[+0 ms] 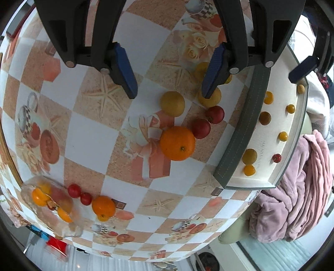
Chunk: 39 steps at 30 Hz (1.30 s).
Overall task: Organize fruits
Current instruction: 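Grasp a yellow plum with the left tool while the right tool grasps another yellow plum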
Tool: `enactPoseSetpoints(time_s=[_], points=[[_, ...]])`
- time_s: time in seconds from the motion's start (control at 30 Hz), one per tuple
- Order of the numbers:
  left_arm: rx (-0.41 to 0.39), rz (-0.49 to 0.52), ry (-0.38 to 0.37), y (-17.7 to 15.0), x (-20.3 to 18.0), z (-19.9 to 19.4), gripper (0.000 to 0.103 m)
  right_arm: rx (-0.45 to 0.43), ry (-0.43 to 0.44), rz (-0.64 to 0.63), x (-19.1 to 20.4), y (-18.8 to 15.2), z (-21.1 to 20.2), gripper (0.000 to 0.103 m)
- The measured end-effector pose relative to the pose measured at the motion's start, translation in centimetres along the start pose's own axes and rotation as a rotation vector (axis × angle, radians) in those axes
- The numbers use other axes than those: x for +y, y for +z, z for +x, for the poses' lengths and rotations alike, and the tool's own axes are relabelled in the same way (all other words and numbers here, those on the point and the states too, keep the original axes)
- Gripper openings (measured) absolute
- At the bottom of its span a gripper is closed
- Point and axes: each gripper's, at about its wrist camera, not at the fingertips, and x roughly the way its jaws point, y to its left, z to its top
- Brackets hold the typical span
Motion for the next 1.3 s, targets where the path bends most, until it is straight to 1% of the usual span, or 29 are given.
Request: enactPoseSetpoints(time_s=[0.1, 0.23, 0.33, 0.47, 0.53, 0.6, 0.67, 0.8, 0.93, 1.13, 1.17, 1.2, 1.23, 1.27, 1.3], points=[[0.012, 0.019, 0.002, -0.1, -1.2, 0.8, 0.079, 0.020, 0.010, -0.012, -0.2, 0.2, 0.5, 0.052], [0.026, 0.026, 0.005, -0.3, -2.2, 1.7, 0.079, 0.021, 0.026, -0.045, -0.3, 0.5, 0.6, 0.051], [0.032, 0.019, 0.010, -0.3, -2.7, 2.2, 0.079, 0.027, 0.039, -0.100, 0.3, 0.8, 0.8, 0.051], [0.038, 0.028, 0.019, -0.1, -3.3, 2.8, 0.079, 0.030, 0.025, -0.176, 1.0, 1.0, 1.0, 0.049], [0.040, 0.030, 0.023, 0.1, -3.6, 3.2, 0.079, 0.029, 0.018, -0.194, 0.9, 1.0, 0.9, 0.042], [0.044, 0.026, 0.029, 0.2, -3.7, 3.6, 0.079, 0.029, 0.022, -0.190, 0.3, 1.0, 0.8, 0.027], [0.045, 0.023, 0.035, 0.3, -3.7, 3.8, 0.079, 0.032, 0.034, -0.175, -0.5, 1.0, 0.6, 0.028], [0.041, 0.023, 0.055, 0.7, -3.6, 4.5, 0.079, 0.027, 0.028, -0.150, -2.1, 0.6, 0.1, 0.027], [0.044, 0.022, 0.072, 1.1, -3.3, 5.3, 0.079, 0.027, 0.041, -0.101, -3.8, 0.2, -0.5, 0.027], [0.050, 0.030, 0.070, 1.8, -3.3, 6.6, 0.078, 0.022, 0.054, -0.072, -4.6, -0.3, -0.9, 0.028], [0.044, 0.033, 0.062, 1.8, -3.3, 6.7, 0.073, 0.022, 0.058, -0.066, -4.8, -0.4, -0.9, 0.028], [0.038, 0.033, 0.046, 1.9, -3.3, 6.7, 0.063, 0.022, 0.059, -0.063, -4.8, -0.5, -1.0, 0.028], [0.040, 0.035, 0.025, 2.0, -3.4, 6.7, 0.058, 0.021, 0.061, -0.058, -5.0, -0.6, -1.1, 0.028], [0.044, 0.039, 0.006, 2.0, -3.6, 6.7, 0.047, 0.021, 0.063, -0.052, -5.1, -0.7, -1.1, 0.028], [0.044, 0.048, 0.003, 2.1, -3.8, 6.6, 0.047, 0.021, 0.065, -0.046, -5.2, -0.8, -1.2, 0.028]])
